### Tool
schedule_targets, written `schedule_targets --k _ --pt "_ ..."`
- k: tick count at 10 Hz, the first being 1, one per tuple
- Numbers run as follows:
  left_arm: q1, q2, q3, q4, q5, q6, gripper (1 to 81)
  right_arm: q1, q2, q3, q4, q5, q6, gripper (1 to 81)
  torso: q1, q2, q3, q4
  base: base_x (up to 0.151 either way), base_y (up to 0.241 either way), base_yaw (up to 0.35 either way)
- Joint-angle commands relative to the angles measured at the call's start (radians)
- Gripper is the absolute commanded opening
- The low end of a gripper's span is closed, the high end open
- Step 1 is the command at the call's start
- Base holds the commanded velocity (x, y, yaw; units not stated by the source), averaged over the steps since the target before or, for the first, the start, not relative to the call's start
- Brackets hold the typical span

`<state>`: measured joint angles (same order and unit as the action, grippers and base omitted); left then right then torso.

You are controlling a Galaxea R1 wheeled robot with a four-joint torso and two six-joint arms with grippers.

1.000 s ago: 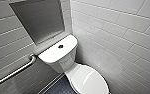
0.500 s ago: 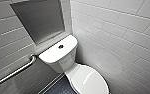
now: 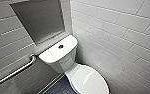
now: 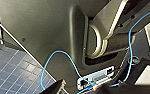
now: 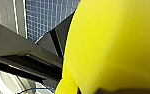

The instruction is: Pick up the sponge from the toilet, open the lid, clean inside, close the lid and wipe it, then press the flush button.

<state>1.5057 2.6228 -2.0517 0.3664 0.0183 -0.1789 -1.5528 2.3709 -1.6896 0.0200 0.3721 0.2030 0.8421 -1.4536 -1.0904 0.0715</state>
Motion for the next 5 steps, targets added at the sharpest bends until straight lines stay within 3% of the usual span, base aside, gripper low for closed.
schedule_targets --k 1,3,5 --pt "0.021 -0.015 -0.01 0.0 0.074 0.01 81.1 0.189 -0.286 0.225 0.026 -0.029 0.012 1.0 0.0 0.0 0.0 0.0 0.0 0.0 0.0" --pt "0.021 0.005 -0.031 -0.001 0.074 0.009 81.1 0.301 -0.361 0.251 0.116 -0.039 0.012 1.0 0.0 0.0 0.0 0.0 0.0 0.0 0.0" --pt "0.021 0.03 -0.051 0.002 0.074 0.01 81.1 0.433 -0.372 0.275 0.155 -0.09 0.012 1.0 0.0 0.0 0.0 0.0 0.0 0.0 0.0"
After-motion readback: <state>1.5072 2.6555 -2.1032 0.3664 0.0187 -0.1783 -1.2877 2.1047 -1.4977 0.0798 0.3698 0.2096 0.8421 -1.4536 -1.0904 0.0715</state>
